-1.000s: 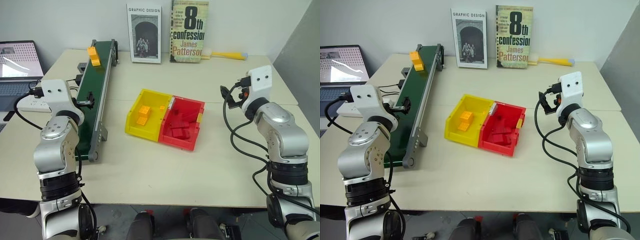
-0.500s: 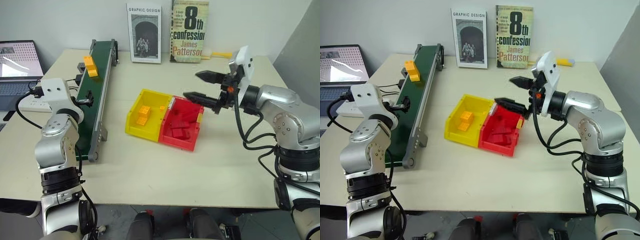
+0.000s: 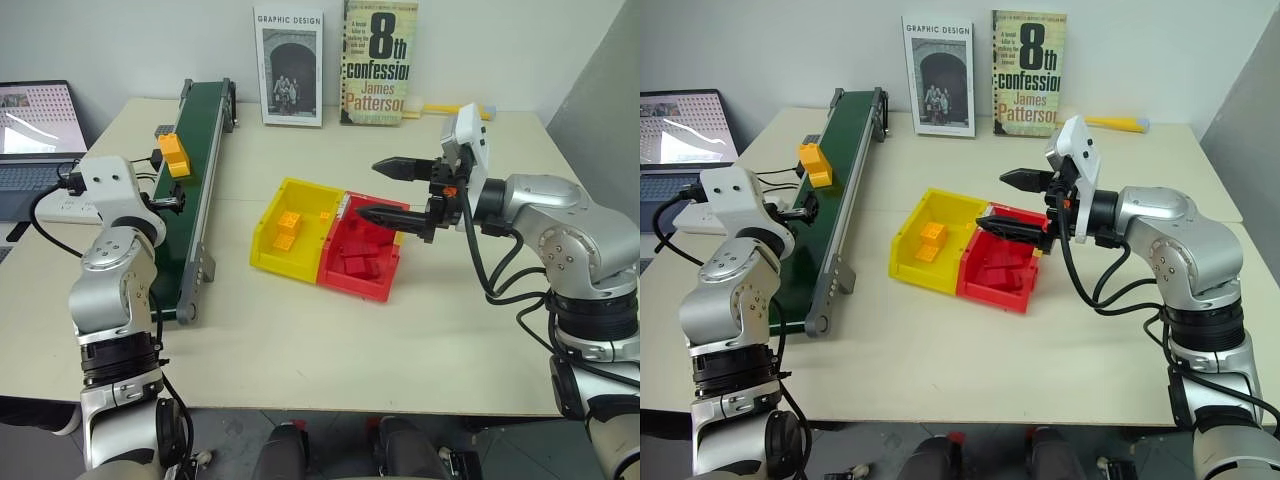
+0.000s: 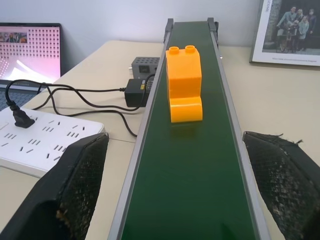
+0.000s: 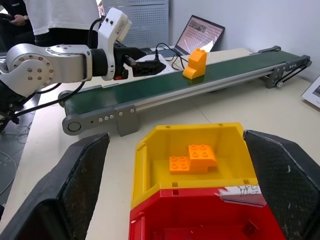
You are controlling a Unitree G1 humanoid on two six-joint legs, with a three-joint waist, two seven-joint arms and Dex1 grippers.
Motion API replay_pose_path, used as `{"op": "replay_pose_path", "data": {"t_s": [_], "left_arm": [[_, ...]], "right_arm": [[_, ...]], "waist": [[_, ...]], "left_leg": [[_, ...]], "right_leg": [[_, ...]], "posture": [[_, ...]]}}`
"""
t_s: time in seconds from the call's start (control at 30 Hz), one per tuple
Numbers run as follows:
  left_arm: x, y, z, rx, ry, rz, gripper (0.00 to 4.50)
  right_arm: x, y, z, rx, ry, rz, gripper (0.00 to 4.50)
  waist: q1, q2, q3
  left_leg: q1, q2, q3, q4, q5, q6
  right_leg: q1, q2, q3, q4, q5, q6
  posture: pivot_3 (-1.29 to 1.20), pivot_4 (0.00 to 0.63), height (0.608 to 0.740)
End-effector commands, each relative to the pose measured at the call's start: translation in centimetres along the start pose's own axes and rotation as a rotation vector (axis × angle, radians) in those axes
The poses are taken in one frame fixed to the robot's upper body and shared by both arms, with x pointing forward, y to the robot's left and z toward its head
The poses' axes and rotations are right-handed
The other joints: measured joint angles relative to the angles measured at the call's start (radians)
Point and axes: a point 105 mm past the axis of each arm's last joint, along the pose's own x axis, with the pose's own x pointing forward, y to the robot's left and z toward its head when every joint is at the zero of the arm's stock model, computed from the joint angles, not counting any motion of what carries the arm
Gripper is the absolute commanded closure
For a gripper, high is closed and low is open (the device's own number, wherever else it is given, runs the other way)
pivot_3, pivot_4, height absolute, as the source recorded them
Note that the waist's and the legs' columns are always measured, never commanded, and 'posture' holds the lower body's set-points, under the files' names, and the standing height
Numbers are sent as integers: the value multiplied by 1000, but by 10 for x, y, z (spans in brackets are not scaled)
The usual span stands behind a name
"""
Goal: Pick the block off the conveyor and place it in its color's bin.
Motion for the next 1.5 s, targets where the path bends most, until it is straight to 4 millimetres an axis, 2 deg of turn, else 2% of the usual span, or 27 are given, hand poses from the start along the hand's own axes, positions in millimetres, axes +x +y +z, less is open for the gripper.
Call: {"op": "replay_pose_path", "data": {"t_s": [0.03,0.43,0.53,0.7,0.8,0.93,1.03,1.1,1.23,1.4,1.5], "left_arm": [[2,3,17,19,-59,22,22],[8,1,7,-41,-23,26,22],[8,-1,5,-66,-14,21,497],[6,-3,2,-90,1,18,1546],[4,-4,3,-97,0,20,2054],[1,-5,7,-172,17,24,2946],[0,-12,22,-152,-8,-16,2966],[1,-23,32,-114,-22,-88,2966],[-10,-96,54,29,-52,-472,2966],[-28,-149,51,89,-26,-772,2966],[-32,-165,39,130,16,-858,2966]], "right_arm": [[-1,8,19,-64,-38,26,0],[-5,7,17,-59,-25,12,0],[-6,7,17,-59,-19,7,0],[-6,7,17,-59,-17,8,0],[-7,7,17,-60,-16,7,0],[-9,6,17,-66,-11,-7,0],[-12,3,15,-80,7,-34,0],[-16,-1,10,-123,64,-78,0],[-22,-2,3,-148,143,-140,0],[-27,12,3,-156,170,-135,0],[-29,18,3,-155,179,-142,0]], "waist": [[0,0,0],[0,0,0],[0,0,0],[0,0,0],[0,0,0],[0,0,0],[0,0,0],[1,0,0],[6,0,0],[2,0,0],[-3,0,0]], "left_leg": [[0,0,0,0,0,0],[0,0,0,0,0,0],[0,0,0,0,0,0],[0,0,0,0,0,0],[0,0,0,0,0,0],[0,1,0,0,0,0],[0,0,0,0,0,0],[-1,0,-1,0,0,0],[-1,-1,-1,0,1,-2],[-1,-1,0,0,2,-3],[-1,-1,1,0,2,-3]], "right_leg": [[0,0,0,0,0,0],[0,0,0,0,0,0],[0,0,0,0,0,0],[0,0,0,0,0,0],[0,0,0,0,0,0],[0,0,0,0,0,0],[0,-3,0,0,0,0],[0,-3,-1,0,0,0],[0,0,-2,-1,0,0],[1,-1,0,-3,0,0],[0,1,0,-3,0,0]], "posture": [[0,150,740],[0,150,740],[0,150,740],[0,150,740],[0,150,740],[0,150,740],[0,150,740],[0,150,740],[0,150,740],[0,150,740],[0,150,740]]}}
